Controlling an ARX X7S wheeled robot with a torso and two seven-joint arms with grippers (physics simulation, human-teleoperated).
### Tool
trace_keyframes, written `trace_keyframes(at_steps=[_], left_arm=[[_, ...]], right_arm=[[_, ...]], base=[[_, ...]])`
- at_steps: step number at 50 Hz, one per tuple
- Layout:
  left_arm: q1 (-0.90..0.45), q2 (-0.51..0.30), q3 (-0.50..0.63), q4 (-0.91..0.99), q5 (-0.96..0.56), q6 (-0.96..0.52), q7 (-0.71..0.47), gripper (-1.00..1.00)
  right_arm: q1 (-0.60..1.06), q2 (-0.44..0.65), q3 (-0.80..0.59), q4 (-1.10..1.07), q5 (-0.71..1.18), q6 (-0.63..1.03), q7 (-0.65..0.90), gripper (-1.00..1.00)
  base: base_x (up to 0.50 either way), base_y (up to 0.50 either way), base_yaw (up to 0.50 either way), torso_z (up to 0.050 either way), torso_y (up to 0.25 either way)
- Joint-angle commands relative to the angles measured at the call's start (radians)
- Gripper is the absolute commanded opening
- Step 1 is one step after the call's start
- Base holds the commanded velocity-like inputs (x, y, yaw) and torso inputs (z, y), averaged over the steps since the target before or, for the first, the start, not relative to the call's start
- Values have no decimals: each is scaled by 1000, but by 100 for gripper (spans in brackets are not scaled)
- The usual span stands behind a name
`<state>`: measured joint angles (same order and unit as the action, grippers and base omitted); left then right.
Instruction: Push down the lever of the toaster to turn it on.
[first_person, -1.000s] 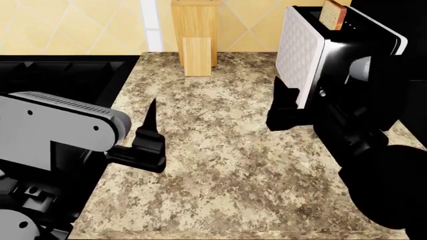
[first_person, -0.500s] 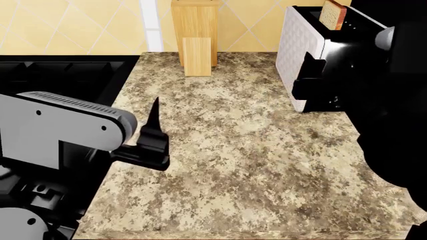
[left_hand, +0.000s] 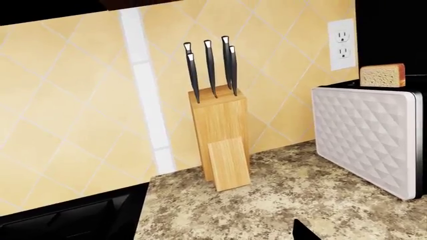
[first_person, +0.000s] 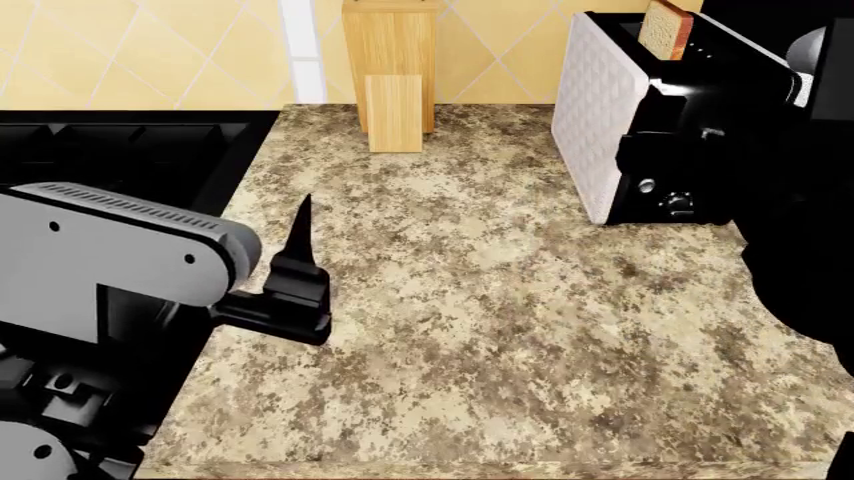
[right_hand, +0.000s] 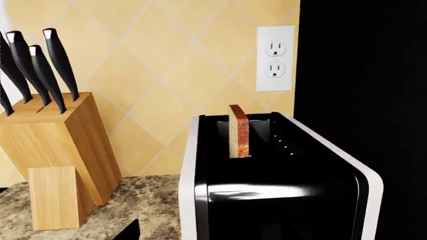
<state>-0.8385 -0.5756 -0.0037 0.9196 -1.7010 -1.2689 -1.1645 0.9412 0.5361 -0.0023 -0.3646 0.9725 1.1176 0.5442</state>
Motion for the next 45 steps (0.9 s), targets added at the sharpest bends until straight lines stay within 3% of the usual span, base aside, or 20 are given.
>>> trace_keyframes(at_steps=[1, 23, 31, 32, 40, 45], left_arm=[[30, -10, -14, 18, 17, 9, 23, 100], [-17, 24, 50, -20, 50, 5, 6, 100], [38, 24, 32, 7, 120, 9, 68, 100], [50, 28, 31, 12, 141, 9, 83, 100], [72, 28, 30, 21, 180, 16, 116, 100], [5, 3, 46, -10, 70, 25, 33, 100]], right_arm=[[6, 7, -17, 45, -31, -28, -20, 100], [0, 3, -60, 191, -147, -137, -52, 100], [-6, 5, -51, 210, -165, -157, -38, 100], [-8, 6, -51, 206, -166, -161, -39, -100], [-3, 4, -58, 194, -166, -165, -40, -100], [-4, 4, -61, 192, -163, -164, -43, -100]], base=[[0, 0, 0, 0, 0], [0, 0, 0, 0, 0], [0, 0, 0, 0, 0], [0, 0, 0, 0, 0], [0, 0, 0, 0, 0], [0, 0, 0, 0, 0]])
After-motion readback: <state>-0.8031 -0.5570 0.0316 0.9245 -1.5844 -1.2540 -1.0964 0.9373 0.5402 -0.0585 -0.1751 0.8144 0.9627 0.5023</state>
